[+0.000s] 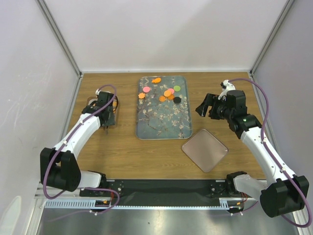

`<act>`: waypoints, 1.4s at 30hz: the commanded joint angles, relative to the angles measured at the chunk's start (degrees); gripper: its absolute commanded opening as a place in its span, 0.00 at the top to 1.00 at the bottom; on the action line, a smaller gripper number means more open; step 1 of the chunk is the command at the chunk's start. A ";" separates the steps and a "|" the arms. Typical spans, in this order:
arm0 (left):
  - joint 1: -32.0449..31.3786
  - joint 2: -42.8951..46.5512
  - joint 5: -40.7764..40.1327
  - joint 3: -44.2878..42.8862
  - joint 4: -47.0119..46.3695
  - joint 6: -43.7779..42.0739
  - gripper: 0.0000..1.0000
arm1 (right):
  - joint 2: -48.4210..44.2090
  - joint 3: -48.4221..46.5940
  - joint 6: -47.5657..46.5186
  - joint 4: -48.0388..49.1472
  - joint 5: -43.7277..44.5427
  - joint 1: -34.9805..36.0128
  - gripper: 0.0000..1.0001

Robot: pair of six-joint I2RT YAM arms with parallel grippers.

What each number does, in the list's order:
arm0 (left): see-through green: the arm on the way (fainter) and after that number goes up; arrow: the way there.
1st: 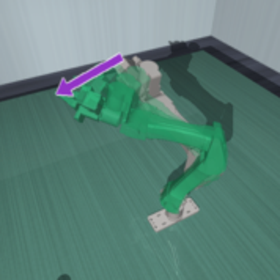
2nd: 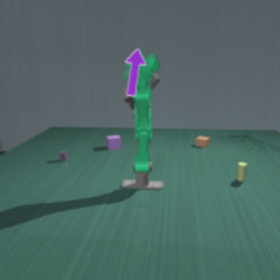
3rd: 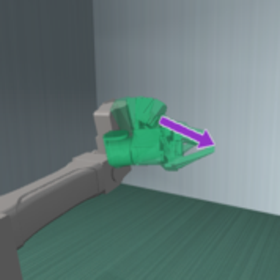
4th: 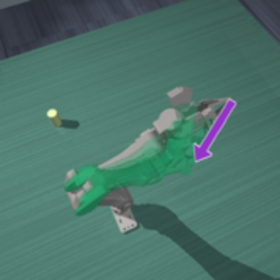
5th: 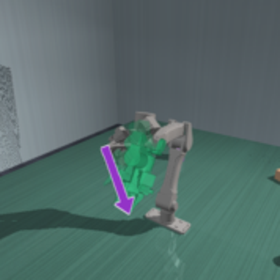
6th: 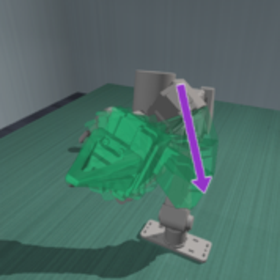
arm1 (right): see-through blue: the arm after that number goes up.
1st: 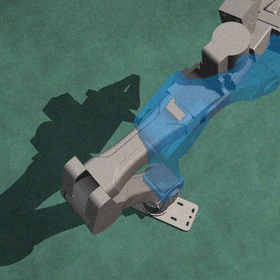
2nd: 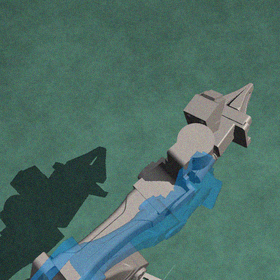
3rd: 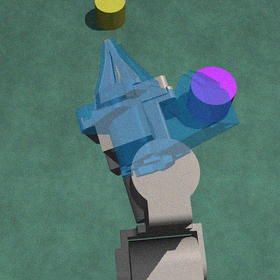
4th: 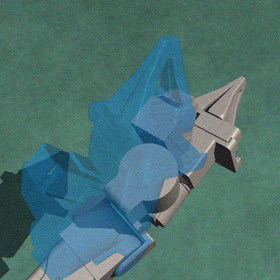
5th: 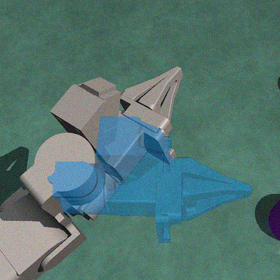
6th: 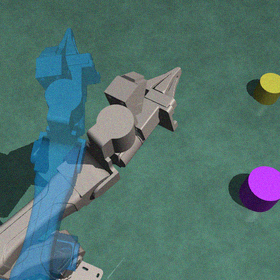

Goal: Pack the cookies

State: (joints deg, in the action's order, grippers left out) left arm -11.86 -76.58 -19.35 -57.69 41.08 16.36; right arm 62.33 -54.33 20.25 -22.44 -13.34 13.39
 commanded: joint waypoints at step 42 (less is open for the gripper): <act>-13.79 -1.37 -0.95 -21.30 5.50 2.36 0.51 | -0.89 -0.78 -0.74 0.90 -0.02 0.24 0.16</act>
State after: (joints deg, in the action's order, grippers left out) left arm -21.43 -75.83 -20.75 -74.08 46.33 16.99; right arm 62.33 -54.33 20.25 -22.44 -13.34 13.39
